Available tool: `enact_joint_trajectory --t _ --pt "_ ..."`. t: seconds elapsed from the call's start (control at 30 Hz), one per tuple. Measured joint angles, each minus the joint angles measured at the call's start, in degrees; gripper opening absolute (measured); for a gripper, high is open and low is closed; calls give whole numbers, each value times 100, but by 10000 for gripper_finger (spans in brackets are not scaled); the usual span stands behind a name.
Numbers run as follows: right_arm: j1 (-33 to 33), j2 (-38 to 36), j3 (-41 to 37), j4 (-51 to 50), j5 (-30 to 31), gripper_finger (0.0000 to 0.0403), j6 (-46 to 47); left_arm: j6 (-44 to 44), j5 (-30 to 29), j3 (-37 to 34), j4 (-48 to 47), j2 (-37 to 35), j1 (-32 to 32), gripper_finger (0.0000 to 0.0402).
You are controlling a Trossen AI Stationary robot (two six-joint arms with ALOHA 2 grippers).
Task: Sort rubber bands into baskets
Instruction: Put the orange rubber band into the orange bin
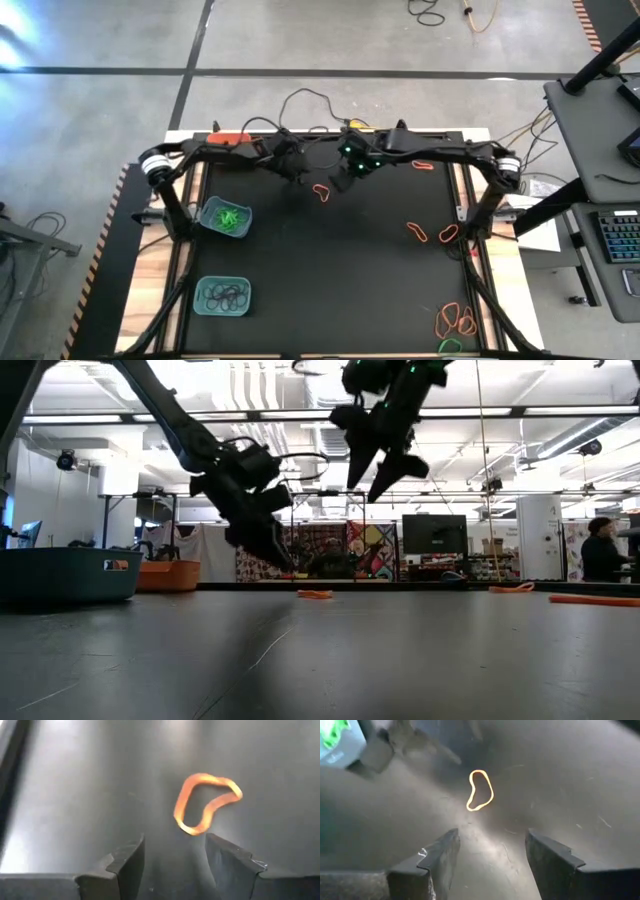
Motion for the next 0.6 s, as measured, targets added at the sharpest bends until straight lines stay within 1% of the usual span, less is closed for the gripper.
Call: enact_joint_trajectory --t 0.07,0.13,0.2,0.3,0.37,0.4,0.53,0.6 --pt "64 -154 0 -28 170 217 125 718 47 110 -344 132 -74 191" --pt "143 -258 0 -88 351 217 221 1172 27 200 -417 255 -145 191" --pt "184 -359 -1 -132 495 217 341 1243 -91 326 -352 399 -204 191" --pt "247 -419 -2 -144 657 217 471 1059 -241 583 -336 653 -231 191" --pt "259 -425 -4 -159 657 217 477 1034 -251 790 -363 825 -245 191" --pt "266 -425 -4 -169 659 217 483 1068 -228 888 -471 901 -259 191" --pt "269 -410 -6 -208 660 217 485 1342 187 1346 -1239 1187 -303 191" --pt "269 -410 -9 -212 660 217 486 1335 310 1551 -1503 1284 -340 191"
